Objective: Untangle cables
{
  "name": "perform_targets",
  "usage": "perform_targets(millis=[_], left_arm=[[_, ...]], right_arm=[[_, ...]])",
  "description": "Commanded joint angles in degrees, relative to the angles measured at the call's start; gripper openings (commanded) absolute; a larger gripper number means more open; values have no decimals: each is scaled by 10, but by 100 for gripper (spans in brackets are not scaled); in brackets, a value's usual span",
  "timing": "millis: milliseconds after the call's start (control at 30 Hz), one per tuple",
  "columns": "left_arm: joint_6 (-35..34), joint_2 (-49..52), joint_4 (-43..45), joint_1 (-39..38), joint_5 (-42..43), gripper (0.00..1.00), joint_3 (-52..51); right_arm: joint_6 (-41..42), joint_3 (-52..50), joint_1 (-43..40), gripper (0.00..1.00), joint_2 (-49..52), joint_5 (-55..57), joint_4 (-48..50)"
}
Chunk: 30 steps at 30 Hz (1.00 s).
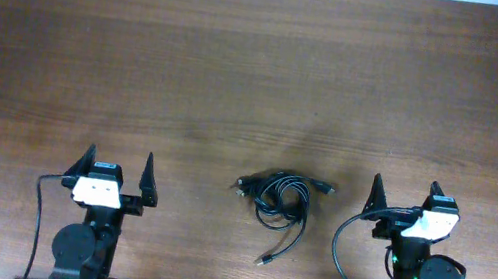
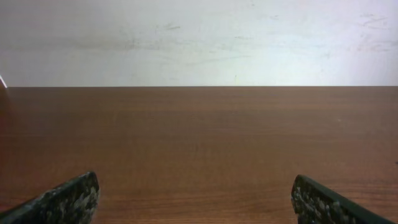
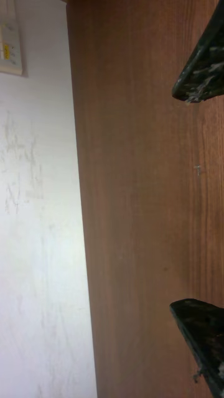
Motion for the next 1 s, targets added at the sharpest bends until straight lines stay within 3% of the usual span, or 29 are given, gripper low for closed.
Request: perform_targets(millis=[0, 967], left_arm=[[9, -2, -4, 4, -4, 99, -1], [8, -2, -5, 4, 5, 99, -1]], right_arm=[[-3, -3, -3, 99, -7, 7, -5], [-3, -3, -3, 99, -7, 7, -5]])
